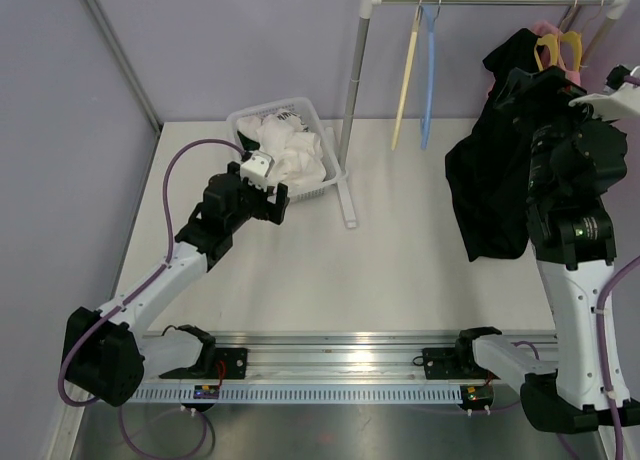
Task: Remove the t-shirt from the hanger
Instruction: Grab a hanger with a tshirt on it with the right arm
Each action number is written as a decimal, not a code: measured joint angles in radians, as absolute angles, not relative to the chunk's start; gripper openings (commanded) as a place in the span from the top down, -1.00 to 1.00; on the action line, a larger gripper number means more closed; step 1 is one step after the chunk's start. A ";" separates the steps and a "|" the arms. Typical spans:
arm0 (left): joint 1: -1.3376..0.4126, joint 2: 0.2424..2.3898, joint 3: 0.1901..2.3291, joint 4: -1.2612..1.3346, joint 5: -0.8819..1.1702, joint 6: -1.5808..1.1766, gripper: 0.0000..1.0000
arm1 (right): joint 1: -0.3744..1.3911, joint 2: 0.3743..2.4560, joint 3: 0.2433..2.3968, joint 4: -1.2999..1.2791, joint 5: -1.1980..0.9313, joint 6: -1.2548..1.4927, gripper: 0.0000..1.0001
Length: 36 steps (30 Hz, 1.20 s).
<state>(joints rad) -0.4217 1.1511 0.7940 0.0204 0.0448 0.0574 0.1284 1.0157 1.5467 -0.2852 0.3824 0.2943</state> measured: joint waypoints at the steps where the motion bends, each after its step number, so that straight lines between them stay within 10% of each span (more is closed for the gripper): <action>1: -0.422 1.150 0.792 0.023 0.048 0.055 -0.97 | 0.128 1.034 1.576 -0.290 0.383 0.282 -0.99; 19: -0.424 1.149 0.789 0.040 0.107 0.052 -0.97 | 0.084 1.393 1.990 -0.503 0.438 0.106 -0.93; 36: -0.425 1.145 0.772 0.056 0.131 0.065 -0.97 | -0.365 1.668 2.123 -0.518 -0.065 0.197 -0.54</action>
